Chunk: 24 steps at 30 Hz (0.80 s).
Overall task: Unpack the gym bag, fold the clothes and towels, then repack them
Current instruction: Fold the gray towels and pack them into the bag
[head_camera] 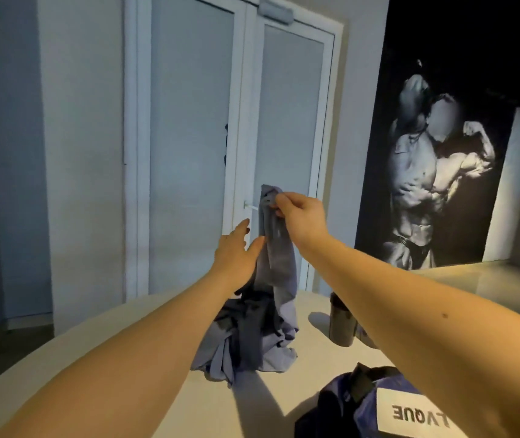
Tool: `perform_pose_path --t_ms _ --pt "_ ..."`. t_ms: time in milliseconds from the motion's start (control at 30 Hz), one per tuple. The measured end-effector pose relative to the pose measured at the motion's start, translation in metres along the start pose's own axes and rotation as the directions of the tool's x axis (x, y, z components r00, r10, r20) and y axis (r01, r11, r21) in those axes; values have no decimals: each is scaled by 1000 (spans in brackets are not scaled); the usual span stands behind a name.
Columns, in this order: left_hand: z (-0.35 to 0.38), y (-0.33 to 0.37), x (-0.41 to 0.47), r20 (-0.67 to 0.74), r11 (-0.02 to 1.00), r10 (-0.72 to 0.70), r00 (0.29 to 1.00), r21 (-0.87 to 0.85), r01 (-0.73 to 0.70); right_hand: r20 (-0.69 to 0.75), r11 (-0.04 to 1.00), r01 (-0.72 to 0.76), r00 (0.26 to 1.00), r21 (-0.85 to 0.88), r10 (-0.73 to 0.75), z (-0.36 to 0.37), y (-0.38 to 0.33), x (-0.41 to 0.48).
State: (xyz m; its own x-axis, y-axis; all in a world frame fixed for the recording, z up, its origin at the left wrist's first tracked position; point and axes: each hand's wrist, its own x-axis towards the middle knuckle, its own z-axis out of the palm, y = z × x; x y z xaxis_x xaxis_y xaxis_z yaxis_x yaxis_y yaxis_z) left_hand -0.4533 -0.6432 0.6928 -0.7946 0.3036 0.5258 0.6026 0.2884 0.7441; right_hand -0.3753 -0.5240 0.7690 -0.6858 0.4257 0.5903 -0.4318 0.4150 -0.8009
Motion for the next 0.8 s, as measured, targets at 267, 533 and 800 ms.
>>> perform_pose_path --t_ms 267,533,800 --pt "-59 58 -45 -1 996 31 1000 89 -31 174 914 -183 977 363 127 -12 -95 -36" --pt "-152 142 -90 -28 996 85 996 31 -84 125 987 21 991 157 -41 -38 -202 -69" --pt "-227 231 -130 -276 994 110 955 8 -112 580 956 -294 775 -16 249 -39 -253 -126"
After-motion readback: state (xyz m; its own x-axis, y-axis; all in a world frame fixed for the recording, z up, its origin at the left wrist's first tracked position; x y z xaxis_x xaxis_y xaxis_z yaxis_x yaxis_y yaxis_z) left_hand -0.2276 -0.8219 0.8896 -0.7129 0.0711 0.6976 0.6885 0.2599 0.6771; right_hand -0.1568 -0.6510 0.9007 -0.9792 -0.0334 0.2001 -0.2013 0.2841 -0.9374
